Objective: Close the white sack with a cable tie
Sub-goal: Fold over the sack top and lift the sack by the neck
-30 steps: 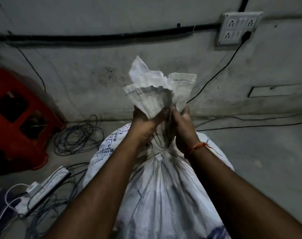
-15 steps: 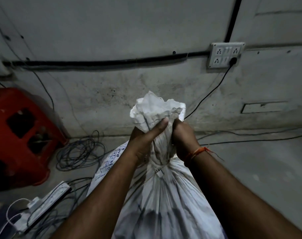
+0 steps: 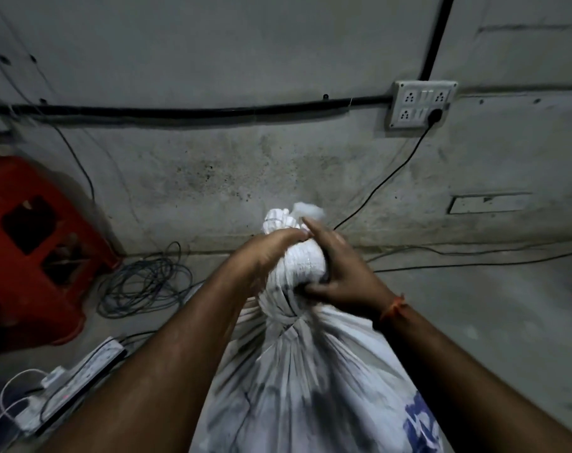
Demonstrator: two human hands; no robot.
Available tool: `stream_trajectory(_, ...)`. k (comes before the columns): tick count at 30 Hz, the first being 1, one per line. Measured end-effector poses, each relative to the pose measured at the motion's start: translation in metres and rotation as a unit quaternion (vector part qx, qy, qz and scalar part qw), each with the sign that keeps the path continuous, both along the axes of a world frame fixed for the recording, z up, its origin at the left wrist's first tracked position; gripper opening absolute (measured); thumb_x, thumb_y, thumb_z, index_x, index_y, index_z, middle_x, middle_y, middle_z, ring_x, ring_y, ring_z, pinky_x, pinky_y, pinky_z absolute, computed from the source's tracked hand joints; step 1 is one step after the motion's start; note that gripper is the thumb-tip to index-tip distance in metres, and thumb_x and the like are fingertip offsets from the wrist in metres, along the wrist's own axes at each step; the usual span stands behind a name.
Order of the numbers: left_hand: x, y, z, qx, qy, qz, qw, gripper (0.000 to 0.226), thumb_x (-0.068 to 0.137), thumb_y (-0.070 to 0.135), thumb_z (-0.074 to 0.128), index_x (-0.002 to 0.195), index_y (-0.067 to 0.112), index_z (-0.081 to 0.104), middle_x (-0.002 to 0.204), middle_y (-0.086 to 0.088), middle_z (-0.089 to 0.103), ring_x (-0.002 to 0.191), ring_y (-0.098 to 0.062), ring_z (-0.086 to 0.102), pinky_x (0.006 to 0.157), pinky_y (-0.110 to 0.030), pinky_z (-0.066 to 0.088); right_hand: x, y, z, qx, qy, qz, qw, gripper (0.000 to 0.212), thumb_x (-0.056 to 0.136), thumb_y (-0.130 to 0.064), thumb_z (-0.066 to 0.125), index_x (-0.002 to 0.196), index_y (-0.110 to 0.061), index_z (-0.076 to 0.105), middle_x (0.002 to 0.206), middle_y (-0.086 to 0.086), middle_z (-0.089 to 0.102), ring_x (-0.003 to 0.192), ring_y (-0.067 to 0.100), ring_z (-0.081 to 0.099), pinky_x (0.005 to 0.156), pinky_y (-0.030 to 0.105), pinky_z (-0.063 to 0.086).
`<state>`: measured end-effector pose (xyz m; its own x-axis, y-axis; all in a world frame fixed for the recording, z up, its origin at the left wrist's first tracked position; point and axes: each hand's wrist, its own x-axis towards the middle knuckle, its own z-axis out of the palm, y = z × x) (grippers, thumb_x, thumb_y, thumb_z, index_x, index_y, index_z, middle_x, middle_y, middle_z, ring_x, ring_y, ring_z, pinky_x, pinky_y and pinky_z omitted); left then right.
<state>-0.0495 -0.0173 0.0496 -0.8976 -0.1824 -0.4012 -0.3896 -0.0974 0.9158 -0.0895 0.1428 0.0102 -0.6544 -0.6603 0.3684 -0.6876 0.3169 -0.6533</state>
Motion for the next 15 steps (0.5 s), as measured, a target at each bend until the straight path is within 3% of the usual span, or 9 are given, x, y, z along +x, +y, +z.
stream_trajectory(3,0.007,-0.001,0.009,-0.007,-0.03,-0.038,0.999,0.041,0.095,0.041,0.06,0.108,0.004,0.072,0.079,-0.015,0.076,0.064,-0.025,0.073,0.061,-0.029,0.059,-0.009,0.006,0.004,-0.02,-0.146,0.028,0.989,0.048,0.07,-0.018,0.088,0.113,-0.014,0.07,0.108,0.002,0.075,0.096,0.015,0.072,0.088,0.033,0.058)
stream_trajectory(5,0.014,-0.006,0.016,-0.008,-0.047,-0.044,0.998,0.049,0.094,0.051,0.061,0.107,0.005,0.072,0.08,-0.014,0.078,0.064,-0.024,0.075,0.058,-0.029,0.061,-0.009,0.006,0.007,-0.015,-0.213,0.035,0.976,0.018,0.074,-0.006,0.084,0.089,-0.008,0.074,0.084,0.003,0.075,0.072,0.012,0.068,0.068,0.027,0.056)
stream_trajectory(6,0.016,-0.011,0.015,-0.022,-0.043,-0.023,0.999,0.062,0.088,0.06,0.064,0.117,0.005,0.069,0.091,-0.014,0.079,0.074,-0.025,0.077,0.066,-0.032,0.063,-0.008,0.003,0.01,-0.02,-0.232,0.012,0.972,0.013,0.073,-0.002,0.082,0.076,-0.01,0.073,0.071,0.002,0.071,0.062,0.01,0.063,0.059,0.025,0.052)
stream_trajectory(8,0.025,-0.02,0.012,-0.161,-0.02,0.07,0.984,0.11,0.069,0.08,0.069,0.147,0.01,0.039,0.132,-0.015,0.066,0.111,-0.032,0.07,0.094,-0.042,0.058,-0.01,-0.004,0.015,-0.02,-0.237,-0.068,0.969,0.02,0.067,-0.001,0.08,0.059,-0.014,0.067,0.05,-0.003,0.06,0.045,0.007,0.05,0.048,0.021,0.04)
stream_trajectory(10,0.046,-0.022,0.006,-0.344,0.063,0.126,0.928,0.123,0.065,0.085,0.066,0.156,0.026,0.009,0.16,-0.018,0.033,0.139,-0.036,0.047,0.115,-0.045,0.04,-0.014,-0.011,0.019,-0.001,-0.24,-0.088,0.967,0.019,0.068,0.0,0.077,0.054,-0.008,0.068,0.044,0.004,0.056,0.041,0.006,0.044,0.045,0.022,0.035)
stream_trajectory(12,0.072,-0.016,-0.004,-0.426,0.164,0.128,0.881,0.119,0.069,0.078,0.07,0.16,0.034,0.006,0.166,-0.014,0.011,0.147,-0.03,0.035,0.116,-0.034,0.027,-0.014,-0.017,0.019,0.007,-0.276,-0.082,0.958,0.026,0.072,0.005,0.071,0.05,-0.008,0.068,0.038,0.0,0.055,0.038,0.003,0.042,0.043,0.019,0.033)
stream_trajectory(15,0.08,-0.014,-0.032,-0.422,0.21,0.023,0.881,0.116,0.058,0.082,0.069,0.157,0.045,0.021,0.168,0.002,0.004,0.154,-0.016,0.021,0.121,-0.029,0.023,-0.018,-0.023,0.014,0.018,-0.366,-0.086,0.927,0.047,0.075,0.006,0.06,0.033,-0.015,0.062,0.034,-0.007,0.049,0.036,0.006,0.041,0.042,0.022,0.031)
